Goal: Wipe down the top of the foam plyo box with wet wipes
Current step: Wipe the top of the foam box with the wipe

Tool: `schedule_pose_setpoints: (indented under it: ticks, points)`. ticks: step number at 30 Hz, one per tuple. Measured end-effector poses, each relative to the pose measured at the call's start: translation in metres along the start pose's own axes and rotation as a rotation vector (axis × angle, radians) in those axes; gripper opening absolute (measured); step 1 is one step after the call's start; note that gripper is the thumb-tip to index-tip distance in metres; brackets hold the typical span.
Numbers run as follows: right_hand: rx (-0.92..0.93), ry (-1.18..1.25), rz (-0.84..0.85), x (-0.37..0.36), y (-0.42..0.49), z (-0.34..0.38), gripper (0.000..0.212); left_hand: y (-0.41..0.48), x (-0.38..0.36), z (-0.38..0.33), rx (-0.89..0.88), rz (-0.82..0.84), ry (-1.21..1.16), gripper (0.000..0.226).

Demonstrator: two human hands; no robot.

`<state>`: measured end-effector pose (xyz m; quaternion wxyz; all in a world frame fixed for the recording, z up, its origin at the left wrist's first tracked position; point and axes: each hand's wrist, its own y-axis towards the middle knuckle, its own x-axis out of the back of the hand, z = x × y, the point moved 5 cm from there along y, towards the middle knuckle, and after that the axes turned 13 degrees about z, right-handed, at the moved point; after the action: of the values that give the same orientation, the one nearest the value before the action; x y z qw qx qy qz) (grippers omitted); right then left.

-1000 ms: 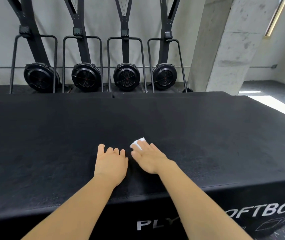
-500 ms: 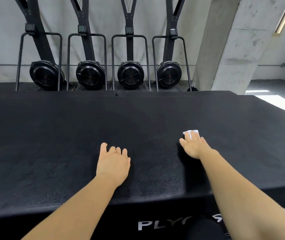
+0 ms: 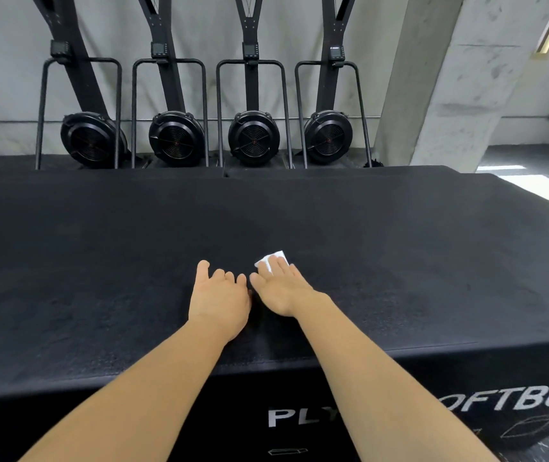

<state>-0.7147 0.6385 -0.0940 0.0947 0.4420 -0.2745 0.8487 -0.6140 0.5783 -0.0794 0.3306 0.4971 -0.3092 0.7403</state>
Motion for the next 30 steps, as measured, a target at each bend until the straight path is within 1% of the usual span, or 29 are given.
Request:
schedule_pose_setpoints:
  ticks: [3, 5, 7, 11, 14, 17, 19, 21, 27, 30]
  points:
    - [0.048, -0.095, 0.040, 0.006, 0.005, -0.004, 0.052, 0.000, 0.000, -0.001, 0.002, 0.003, 0.008, 0.037]
    - [0.025, -0.095, -0.009, 0.019, 0.004, -0.024, 0.050, 0.001, -0.001, -0.001, 0.007, 0.003, 0.021, 0.039]
    - [-0.039, -0.066, -0.085, 0.036, 0.005, -0.053, 0.048, 0.002, -0.002, -0.001, 0.012, 0.003, 0.023, 0.040]
    - [-0.162, -0.050, -0.150, 0.067, 0.004, -0.110, 0.049, 0.004, -0.005, -0.001, -0.002, 0.011, 0.013, 0.044]
    - [-0.270, 0.004, -0.171, 0.085, -0.003, -0.150, 0.051, 0.005, -0.006, -0.002, -0.010, 0.018, 0.028, 0.046]
    - [-0.352, 0.068, -0.160, 0.090, -0.006, -0.168, 0.053, 0.005, -0.006, -0.002, -0.009, 0.012, 0.032, 0.045]
    - [-0.397, 0.115, -0.181, 0.086, -0.005, -0.163, 0.056, 0.005, -0.006, -0.002, -0.008, 0.010, 0.033, 0.045]
    - [-0.390, 0.084, -0.204, 0.079, -0.003, -0.147, 0.059, 0.005, -0.006, -0.002, -0.008, 0.006, 0.038, 0.044]
    - [-0.244, -0.067, -0.186, 0.040, -0.004, -0.080, 0.062, 0.005, -0.003, -0.002, -0.004, 0.002, 0.048, 0.040]
    - [-0.161, -0.050, -0.136, 0.020, -0.007, -0.046, 0.061, 0.004, -0.002, -0.003, -0.005, -0.012, 0.043, 0.038]
